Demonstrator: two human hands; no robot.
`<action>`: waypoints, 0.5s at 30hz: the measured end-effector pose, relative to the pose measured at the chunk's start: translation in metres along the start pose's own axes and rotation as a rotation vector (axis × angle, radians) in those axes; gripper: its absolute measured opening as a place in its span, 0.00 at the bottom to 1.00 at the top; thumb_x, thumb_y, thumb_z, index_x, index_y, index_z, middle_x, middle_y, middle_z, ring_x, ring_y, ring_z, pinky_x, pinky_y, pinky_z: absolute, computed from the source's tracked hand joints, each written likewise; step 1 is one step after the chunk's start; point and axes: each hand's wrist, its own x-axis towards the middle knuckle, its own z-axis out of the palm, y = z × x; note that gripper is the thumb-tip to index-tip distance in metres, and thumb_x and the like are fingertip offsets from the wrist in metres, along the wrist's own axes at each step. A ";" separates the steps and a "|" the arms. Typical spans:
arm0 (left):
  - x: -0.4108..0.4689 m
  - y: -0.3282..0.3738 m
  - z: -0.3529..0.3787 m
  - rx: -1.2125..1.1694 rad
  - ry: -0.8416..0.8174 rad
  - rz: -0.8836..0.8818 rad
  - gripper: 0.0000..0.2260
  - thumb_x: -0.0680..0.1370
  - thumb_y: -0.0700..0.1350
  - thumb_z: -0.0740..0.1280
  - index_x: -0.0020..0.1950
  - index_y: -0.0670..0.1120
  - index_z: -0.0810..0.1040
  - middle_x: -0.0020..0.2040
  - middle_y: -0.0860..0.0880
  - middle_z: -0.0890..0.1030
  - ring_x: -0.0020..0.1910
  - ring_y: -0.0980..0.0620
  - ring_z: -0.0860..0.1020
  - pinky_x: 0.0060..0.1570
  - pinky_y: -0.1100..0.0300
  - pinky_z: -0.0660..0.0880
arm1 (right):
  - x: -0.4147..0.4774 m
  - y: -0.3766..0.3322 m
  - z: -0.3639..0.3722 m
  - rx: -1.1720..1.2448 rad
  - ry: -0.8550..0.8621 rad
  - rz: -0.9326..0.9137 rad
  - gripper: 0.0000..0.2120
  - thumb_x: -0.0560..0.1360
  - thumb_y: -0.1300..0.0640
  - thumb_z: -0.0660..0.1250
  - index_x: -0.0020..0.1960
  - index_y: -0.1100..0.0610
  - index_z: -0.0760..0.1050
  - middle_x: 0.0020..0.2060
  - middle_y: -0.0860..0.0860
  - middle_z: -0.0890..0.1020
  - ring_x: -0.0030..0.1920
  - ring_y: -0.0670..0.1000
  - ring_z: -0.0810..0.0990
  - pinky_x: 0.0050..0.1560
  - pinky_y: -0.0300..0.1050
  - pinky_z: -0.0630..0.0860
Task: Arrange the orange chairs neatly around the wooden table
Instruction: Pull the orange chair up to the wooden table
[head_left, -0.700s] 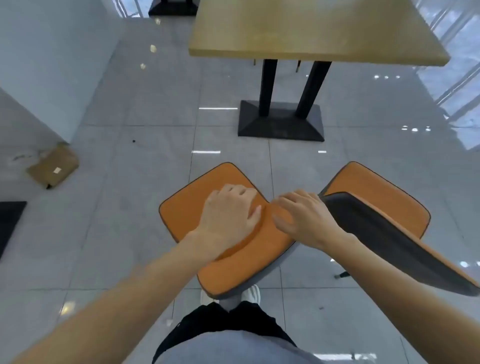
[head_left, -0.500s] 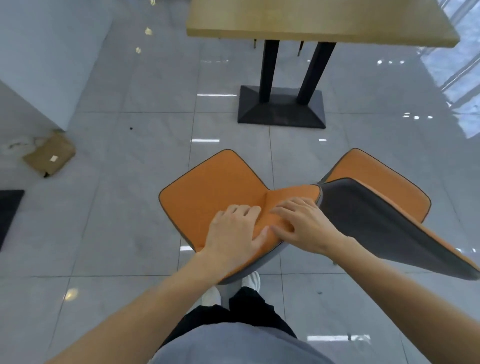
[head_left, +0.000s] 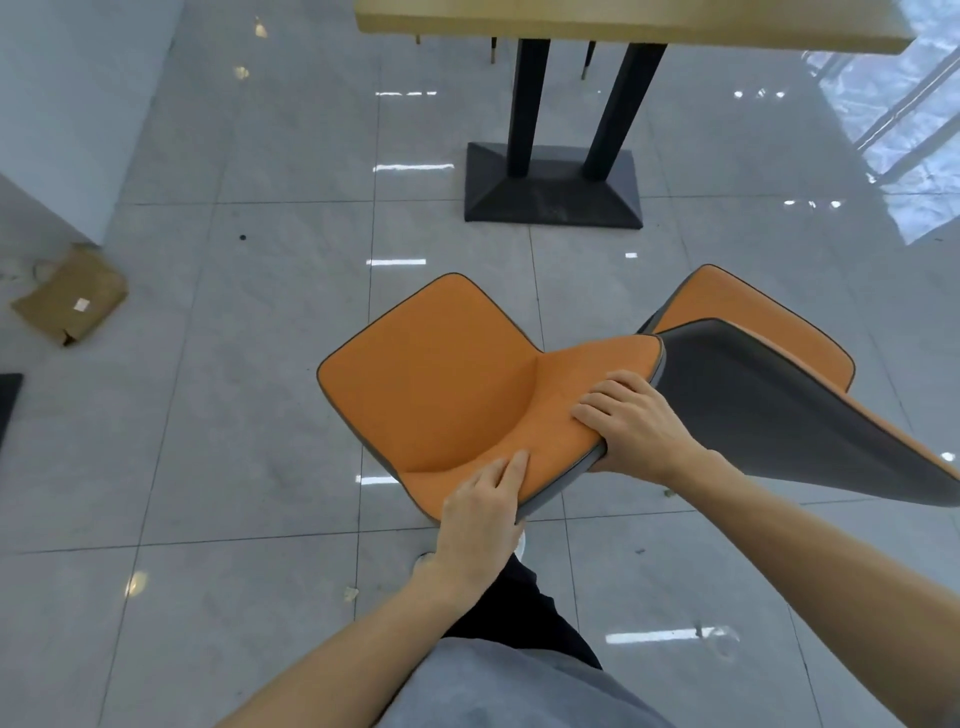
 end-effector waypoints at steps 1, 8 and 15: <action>0.001 -0.002 0.001 -0.023 0.011 0.024 0.42 0.53 0.44 0.84 0.64 0.47 0.69 0.51 0.47 0.83 0.41 0.48 0.83 0.31 0.56 0.81 | 0.000 0.000 0.001 -0.006 0.016 0.008 0.25 0.60 0.39 0.76 0.46 0.57 0.80 0.44 0.52 0.86 0.46 0.55 0.84 0.56 0.53 0.75; 0.010 -0.017 0.007 -0.097 0.030 0.119 0.41 0.57 0.39 0.82 0.66 0.46 0.68 0.55 0.45 0.82 0.48 0.46 0.83 0.40 0.53 0.82 | 0.006 0.004 0.008 -0.032 0.107 0.025 0.21 0.60 0.40 0.77 0.41 0.56 0.80 0.38 0.51 0.86 0.41 0.53 0.84 0.53 0.51 0.77; 0.057 -0.036 -0.011 -0.041 0.079 0.161 0.38 0.55 0.34 0.81 0.63 0.43 0.75 0.54 0.45 0.83 0.48 0.47 0.83 0.45 0.56 0.82 | 0.036 0.029 0.013 -0.010 0.151 0.103 0.19 0.65 0.40 0.66 0.39 0.57 0.80 0.34 0.50 0.85 0.39 0.53 0.83 0.51 0.50 0.75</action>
